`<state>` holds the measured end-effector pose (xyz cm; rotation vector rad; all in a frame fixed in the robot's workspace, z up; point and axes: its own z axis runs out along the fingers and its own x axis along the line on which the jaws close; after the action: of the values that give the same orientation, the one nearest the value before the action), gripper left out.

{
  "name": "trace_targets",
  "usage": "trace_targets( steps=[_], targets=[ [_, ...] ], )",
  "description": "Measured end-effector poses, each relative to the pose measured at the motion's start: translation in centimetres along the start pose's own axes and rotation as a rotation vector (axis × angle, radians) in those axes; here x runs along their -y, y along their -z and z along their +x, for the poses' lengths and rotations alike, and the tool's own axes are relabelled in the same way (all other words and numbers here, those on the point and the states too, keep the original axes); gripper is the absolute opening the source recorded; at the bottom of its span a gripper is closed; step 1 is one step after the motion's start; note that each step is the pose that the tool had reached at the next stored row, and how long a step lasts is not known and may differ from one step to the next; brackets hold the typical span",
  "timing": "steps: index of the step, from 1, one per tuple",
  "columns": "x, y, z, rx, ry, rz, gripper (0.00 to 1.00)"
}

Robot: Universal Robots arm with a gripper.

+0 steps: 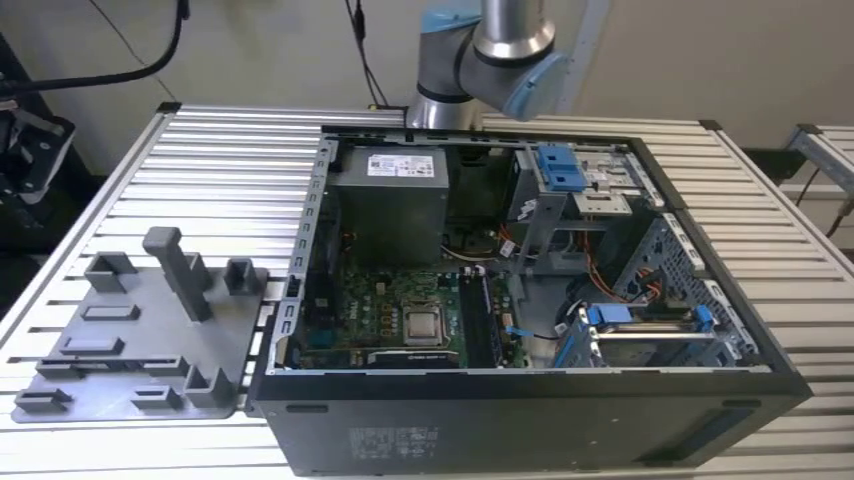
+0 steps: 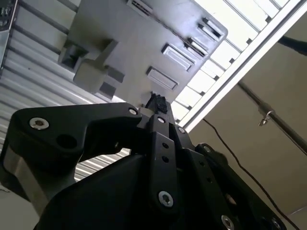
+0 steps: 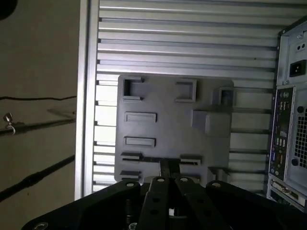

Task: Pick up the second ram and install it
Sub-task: 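Reach for the second ram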

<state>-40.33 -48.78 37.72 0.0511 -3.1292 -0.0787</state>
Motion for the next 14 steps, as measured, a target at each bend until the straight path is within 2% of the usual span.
trace_targets(
  steps=[8, 12, 14],
  targets=[
    [1.94, -0.06, 0.06, 0.0, 0.0, 0.0, 0.11],
    [2.14, -0.05, 0.07, -0.0001, 0.004, 0.0001, 0.11],
    [2.14, -0.05, 0.08, -0.0011, 0.022, 0.0002, 0.11]
  ],
)
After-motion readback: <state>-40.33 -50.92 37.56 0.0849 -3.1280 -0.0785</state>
